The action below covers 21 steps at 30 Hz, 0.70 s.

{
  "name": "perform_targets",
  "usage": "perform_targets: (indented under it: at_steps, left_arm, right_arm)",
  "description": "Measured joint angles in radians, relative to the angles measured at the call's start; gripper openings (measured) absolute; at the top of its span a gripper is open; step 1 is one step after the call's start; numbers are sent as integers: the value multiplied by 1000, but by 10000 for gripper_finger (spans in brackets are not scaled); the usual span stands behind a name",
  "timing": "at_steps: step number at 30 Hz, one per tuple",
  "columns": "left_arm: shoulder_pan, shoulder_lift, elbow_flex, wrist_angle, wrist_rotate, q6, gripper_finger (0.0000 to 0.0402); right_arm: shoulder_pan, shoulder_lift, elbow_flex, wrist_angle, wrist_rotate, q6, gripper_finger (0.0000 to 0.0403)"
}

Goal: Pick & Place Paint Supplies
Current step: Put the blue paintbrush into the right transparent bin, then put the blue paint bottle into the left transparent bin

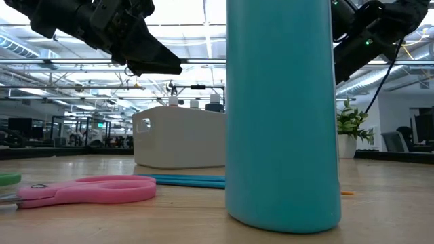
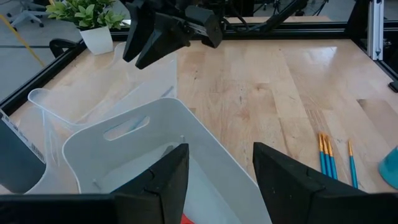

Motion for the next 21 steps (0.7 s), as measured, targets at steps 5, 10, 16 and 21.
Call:
perform_targets:
  at_steps: [5, 10, 16, 21]
  left_arm:
    - [0, 0, 0, 0, 0, 0, 182]
    - [0, 0, 0, 0, 0, 0, 182]
    - [0, 0, 0, -1, 0, 0, 182]
    - [0, 0, 0, -1, 0, 0, 182]
  right_arm:
    - [0, -12, 0, 3, 0, -32, 170]
    - [14, -56, 0, 14, 0, -38, 186]
    - [63, -140, 0, 22, 0, -38, 182]
    - [126, -181, 0, 53, -1, -48, 174]
